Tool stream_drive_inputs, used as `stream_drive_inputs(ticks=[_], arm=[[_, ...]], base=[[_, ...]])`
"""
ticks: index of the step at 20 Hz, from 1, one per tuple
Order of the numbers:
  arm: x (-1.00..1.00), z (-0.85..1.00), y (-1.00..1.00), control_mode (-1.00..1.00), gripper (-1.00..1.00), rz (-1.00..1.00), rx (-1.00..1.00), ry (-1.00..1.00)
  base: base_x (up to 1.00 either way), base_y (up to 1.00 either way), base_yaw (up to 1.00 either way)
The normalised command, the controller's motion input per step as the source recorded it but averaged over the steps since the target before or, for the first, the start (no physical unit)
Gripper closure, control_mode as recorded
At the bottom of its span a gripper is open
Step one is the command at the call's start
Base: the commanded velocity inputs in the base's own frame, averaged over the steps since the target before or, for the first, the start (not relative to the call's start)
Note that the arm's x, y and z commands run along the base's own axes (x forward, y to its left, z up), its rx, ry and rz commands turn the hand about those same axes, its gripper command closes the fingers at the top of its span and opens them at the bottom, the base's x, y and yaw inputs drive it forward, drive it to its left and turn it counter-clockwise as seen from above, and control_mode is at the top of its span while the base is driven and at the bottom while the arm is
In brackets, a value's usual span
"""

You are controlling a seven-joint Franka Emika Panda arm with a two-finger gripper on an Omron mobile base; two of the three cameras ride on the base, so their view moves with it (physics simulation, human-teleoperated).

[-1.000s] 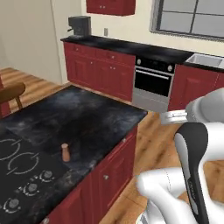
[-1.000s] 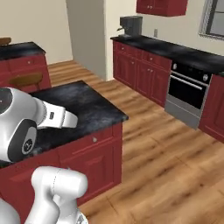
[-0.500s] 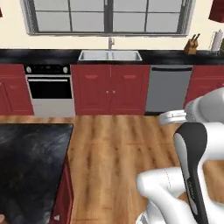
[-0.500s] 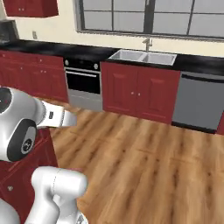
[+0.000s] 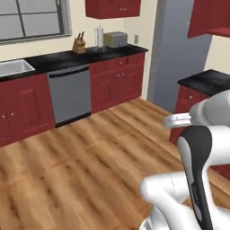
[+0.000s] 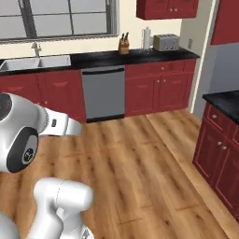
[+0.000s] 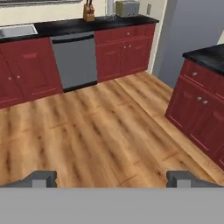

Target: Take 2 condiments from the cabinet and move them on the counter near the stove.Make sure the condiments are lined up with each other, next to each other.

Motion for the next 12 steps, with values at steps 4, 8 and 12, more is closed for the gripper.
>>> stream_drive_inputs(ticks=[4,8,12], arm=[[0.0,0.0,0.0,1.0,-1.0,0.0,0.0,0.0],[0.0,0.0,0.0,1.0,-1.0,0.0,0.0,0.0],[0.0,0.0,0.0,1.0,-1.0,0.0,0.0,0.0]], base=[[0.34,-0.48,-0.7],[0.96,-0.61,-0.34],[0.78,-0.13,-0.3]])
